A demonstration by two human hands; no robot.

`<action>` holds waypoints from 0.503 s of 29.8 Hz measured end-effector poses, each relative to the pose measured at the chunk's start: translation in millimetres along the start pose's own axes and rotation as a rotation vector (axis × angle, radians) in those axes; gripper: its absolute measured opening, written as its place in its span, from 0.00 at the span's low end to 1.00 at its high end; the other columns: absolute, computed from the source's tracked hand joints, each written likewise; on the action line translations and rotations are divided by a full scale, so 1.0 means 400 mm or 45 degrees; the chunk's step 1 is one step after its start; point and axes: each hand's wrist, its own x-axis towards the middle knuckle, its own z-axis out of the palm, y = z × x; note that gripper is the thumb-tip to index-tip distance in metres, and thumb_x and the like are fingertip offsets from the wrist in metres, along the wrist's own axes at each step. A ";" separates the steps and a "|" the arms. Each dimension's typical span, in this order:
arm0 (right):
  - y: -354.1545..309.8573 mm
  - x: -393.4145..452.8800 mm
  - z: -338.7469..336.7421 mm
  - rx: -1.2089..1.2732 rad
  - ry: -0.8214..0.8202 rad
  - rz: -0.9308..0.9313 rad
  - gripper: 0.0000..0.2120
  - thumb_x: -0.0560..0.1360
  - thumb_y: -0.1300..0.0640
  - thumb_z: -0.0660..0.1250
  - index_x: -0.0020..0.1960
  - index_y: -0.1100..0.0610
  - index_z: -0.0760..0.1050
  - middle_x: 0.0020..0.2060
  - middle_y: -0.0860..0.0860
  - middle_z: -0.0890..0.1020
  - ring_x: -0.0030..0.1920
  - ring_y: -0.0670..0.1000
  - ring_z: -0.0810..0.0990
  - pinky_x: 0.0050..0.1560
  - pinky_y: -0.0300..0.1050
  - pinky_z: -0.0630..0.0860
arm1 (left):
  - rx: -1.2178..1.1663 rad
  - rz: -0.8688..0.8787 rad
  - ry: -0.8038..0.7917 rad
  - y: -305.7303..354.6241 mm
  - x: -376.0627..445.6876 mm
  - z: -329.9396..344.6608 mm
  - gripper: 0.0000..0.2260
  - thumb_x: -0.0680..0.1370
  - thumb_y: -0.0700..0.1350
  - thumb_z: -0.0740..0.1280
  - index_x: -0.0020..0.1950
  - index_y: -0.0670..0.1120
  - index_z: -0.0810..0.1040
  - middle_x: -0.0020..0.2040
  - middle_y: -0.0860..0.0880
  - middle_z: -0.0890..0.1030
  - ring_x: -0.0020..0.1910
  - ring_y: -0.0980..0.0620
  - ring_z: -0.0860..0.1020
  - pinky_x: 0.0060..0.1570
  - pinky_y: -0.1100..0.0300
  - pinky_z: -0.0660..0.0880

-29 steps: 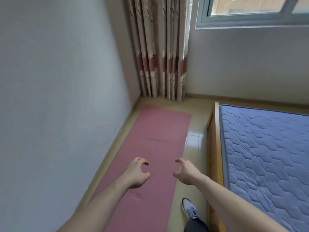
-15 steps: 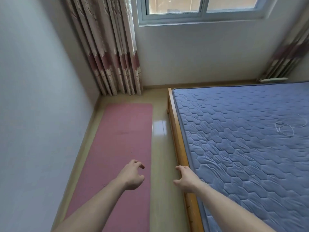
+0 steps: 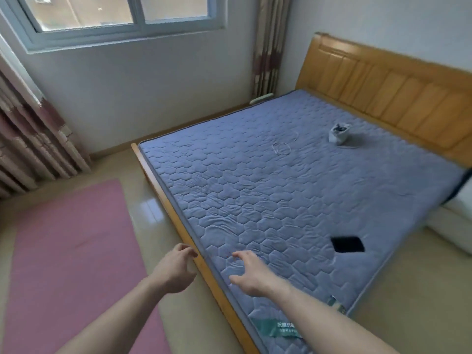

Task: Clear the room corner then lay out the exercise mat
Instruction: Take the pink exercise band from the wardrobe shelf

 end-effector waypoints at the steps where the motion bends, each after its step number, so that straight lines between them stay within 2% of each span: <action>1: 0.033 -0.021 -0.014 0.002 0.047 0.018 0.32 0.77 0.47 0.69 0.79 0.50 0.63 0.77 0.48 0.63 0.75 0.51 0.67 0.75 0.46 0.64 | 0.020 0.055 -0.001 0.041 0.012 -0.001 0.22 0.75 0.46 0.66 0.69 0.53 0.75 0.73 0.52 0.69 0.70 0.50 0.72 0.70 0.58 0.68; 6: 0.222 -0.209 -0.104 0.104 0.251 0.228 0.31 0.78 0.48 0.68 0.78 0.49 0.63 0.77 0.47 0.62 0.74 0.50 0.67 0.72 0.42 0.64 | 0.173 0.442 -0.065 0.287 0.067 0.030 0.21 0.77 0.50 0.68 0.70 0.55 0.74 0.74 0.55 0.67 0.67 0.51 0.73 0.66 0.58 0.70; 11: 0.393 -0.419 -0.198 0.194 0.474 0.391 0.32 0.77 0.46 0.69 0.78 0.48 0.62 0.77 0.46 0.61 0.75 0.50 0.67 0.72 0.45 0.66 | 0.241 0.676 -0.159 0.535 0.037 0.103 0.23 0.75 0.50 0.69 0.70 0.55 0.73 0.75 0.54 0.67 0.68 0.50 0.73 0.64 0.57 0.70; 15: 0.535 -0.588 -0.268 0.255 0.641 0.442 0.30 0.79 0.49 0.69 0.78 0.50 0.63 0.75 0.45 0.63 0.74 0.48 0.67 0.71 0.40 0.66 | 0.296 0.868 -0.187 0.744 -0.011 0.162 0.23 0.76 0.51 0.69 0.71 0.56 0.73 0.75 0.56 0.65 0.69 0.51 0.72 0.66 0.57 0.70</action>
